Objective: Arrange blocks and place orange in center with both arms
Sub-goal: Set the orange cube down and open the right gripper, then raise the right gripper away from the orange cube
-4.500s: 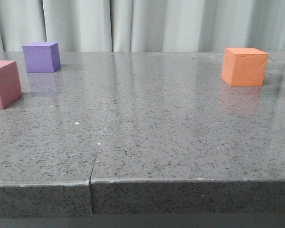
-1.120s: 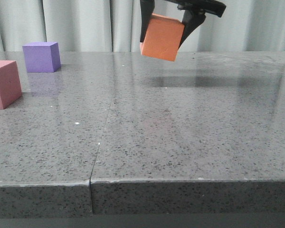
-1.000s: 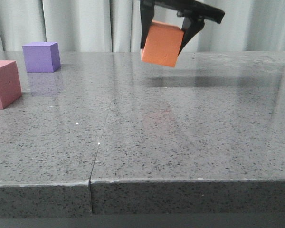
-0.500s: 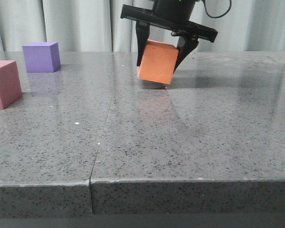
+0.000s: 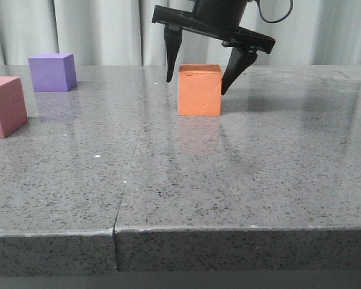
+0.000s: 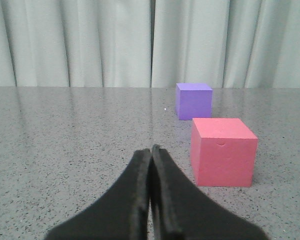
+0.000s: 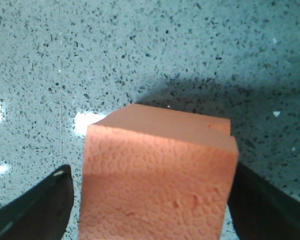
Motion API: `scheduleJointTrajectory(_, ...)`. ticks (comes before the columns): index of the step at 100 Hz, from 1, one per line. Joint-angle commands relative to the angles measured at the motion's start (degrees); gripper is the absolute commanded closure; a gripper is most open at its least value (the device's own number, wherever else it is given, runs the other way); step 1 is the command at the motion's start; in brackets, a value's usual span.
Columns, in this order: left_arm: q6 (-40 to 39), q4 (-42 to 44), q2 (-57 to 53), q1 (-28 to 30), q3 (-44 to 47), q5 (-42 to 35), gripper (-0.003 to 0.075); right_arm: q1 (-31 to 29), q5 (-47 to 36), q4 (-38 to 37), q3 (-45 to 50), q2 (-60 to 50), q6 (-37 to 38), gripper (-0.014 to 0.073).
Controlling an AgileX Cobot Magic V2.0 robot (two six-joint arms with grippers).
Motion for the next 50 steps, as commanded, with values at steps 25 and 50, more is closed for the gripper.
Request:
scheduleJointTrajectory(25,-0.06,-0.34,-1.62,0.10,2.28,-4.62,0.0741,-0.13,5.20,0.10,-6.50,-4.09,-0.32,-0.0020)
scheduleJointTrajectory(50,-0.06,-0.34,-1.62,0.10,2.28,-4.62,0.0741,-0.13,5.20,-1.10,-7.20,-7.88,-0.77,-0.0020)
